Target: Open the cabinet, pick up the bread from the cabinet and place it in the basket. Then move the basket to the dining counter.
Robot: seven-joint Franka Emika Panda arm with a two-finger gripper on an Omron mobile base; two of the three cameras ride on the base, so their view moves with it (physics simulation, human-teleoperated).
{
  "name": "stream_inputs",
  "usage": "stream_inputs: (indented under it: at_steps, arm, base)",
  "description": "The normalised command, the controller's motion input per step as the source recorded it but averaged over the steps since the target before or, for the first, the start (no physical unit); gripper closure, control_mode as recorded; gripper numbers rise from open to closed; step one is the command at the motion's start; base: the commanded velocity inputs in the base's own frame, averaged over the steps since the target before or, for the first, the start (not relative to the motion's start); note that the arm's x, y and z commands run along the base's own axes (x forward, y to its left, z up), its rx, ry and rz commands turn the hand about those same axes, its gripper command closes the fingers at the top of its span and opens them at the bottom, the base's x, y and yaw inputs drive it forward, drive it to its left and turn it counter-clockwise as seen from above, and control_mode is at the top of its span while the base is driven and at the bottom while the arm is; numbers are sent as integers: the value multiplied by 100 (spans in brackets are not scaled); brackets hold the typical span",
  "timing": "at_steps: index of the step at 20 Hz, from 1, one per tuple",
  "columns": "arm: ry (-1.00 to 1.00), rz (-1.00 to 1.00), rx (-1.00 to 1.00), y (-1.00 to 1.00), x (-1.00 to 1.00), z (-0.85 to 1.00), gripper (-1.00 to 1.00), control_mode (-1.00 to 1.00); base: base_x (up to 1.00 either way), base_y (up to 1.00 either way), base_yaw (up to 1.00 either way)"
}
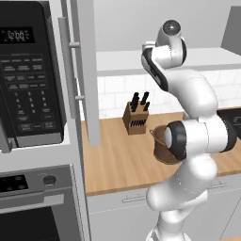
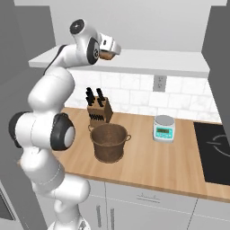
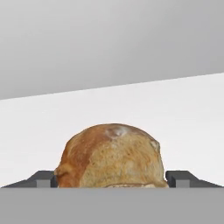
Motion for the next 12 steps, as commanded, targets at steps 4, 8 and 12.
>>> stream_inputs:
  at_steps: [4,8,12]
  arm:
    - [-4,-9,1,0,-100,0,100,-100]
    - [0,-11,0,0,-100,0,100,-100]
    - [4,-5,0,0,-100,0,100,-100]
  base:
    - [0,0,0]
    - [0,0,0]
    - [0,0,0]
